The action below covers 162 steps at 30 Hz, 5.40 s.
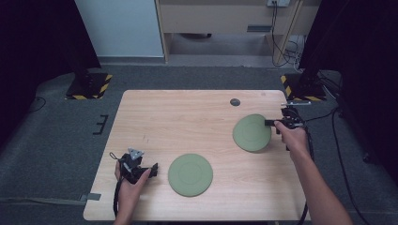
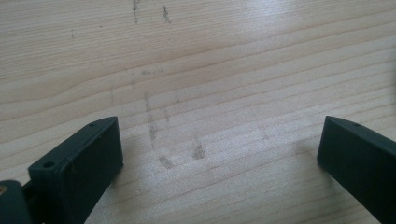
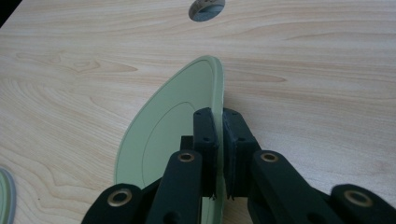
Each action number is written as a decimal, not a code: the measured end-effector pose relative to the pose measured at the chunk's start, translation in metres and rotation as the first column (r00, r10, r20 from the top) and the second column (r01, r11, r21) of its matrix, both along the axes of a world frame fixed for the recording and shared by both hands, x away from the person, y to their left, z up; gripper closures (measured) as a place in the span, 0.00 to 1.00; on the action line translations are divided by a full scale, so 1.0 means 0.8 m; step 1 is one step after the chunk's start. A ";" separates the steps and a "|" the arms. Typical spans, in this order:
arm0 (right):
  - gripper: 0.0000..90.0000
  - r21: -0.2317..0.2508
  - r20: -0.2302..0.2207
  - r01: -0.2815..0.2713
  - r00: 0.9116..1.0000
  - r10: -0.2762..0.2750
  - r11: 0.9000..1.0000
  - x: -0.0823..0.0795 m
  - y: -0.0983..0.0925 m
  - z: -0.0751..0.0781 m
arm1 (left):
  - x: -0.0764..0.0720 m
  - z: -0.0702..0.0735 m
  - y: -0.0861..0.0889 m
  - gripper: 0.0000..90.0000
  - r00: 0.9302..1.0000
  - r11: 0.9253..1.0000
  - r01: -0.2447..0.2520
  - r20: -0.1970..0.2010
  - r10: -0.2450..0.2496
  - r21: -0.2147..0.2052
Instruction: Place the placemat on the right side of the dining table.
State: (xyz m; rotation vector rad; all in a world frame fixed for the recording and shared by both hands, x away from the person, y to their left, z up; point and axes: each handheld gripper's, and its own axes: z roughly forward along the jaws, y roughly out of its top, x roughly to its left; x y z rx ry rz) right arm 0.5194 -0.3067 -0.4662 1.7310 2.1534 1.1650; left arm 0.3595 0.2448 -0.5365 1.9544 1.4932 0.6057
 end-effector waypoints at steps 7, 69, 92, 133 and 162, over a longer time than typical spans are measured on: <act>0.95 -0.010 -0.008 0.005 1.000 -0.005 1.000 -0.002 -0.005 -0.008 | 0.000 0.000 0.000 0.00 1.000 1.000 0.000 0.000 0.000 0.000; 0.92 -0.034 -0.053 0.085 0.995 -0.086 0.996 -0.014 -0.056 -0.040 | 0.000 0.000 -0.001 0.00 1.000 1.000 -0.003 0.001 0.003 0.000; 0.90 -0.075 -0.066 0.109 0.991 -0.114 0.991 -0.006 -0.067 -0.053 | 0.000 0.000 -0.001 0.00 1.000 1.000 -0.004 0.001 0.004 0.001; 0.27 -0.054 -0.023 0.187 0.982 -0.189 0.981 -0.003 -0.061 -0.047 | 0.000 0.000 -0.001 0.00 1.000 1.000 -0.004 0.001 0.004 0.001; 0.11 -0.065 0.183 0.109 0.979 -0.096 0.992 -0.034 -0.011 -0.013 | -0.002 0.000 -0.001 0.00 1.000 1.000 -0.001 0.000 0.001 0.002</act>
